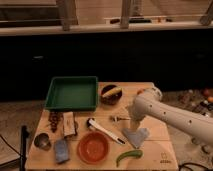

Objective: Place fork in tray

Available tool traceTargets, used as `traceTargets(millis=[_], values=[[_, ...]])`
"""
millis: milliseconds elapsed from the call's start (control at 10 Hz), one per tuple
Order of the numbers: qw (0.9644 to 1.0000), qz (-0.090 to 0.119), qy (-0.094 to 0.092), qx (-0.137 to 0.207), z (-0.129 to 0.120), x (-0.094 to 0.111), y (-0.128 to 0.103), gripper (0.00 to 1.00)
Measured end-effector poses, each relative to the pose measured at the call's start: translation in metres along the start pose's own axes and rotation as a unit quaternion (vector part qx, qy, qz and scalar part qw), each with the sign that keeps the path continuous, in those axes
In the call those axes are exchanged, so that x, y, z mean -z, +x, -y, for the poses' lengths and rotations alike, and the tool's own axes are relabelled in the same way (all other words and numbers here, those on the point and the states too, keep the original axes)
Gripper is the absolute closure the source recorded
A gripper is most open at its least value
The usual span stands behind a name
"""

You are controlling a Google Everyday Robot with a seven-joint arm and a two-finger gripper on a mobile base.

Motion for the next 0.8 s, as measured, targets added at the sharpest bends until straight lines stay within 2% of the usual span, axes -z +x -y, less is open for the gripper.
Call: traceTargets(millis=[500,800], values=[[0.9997,0.019,-0.005,-0.016,0.02,-0.017,-0.003,0.2],[0.9989,0.039,-0.008,-0.023,0.028,-0.028,-0.007,0.2]])
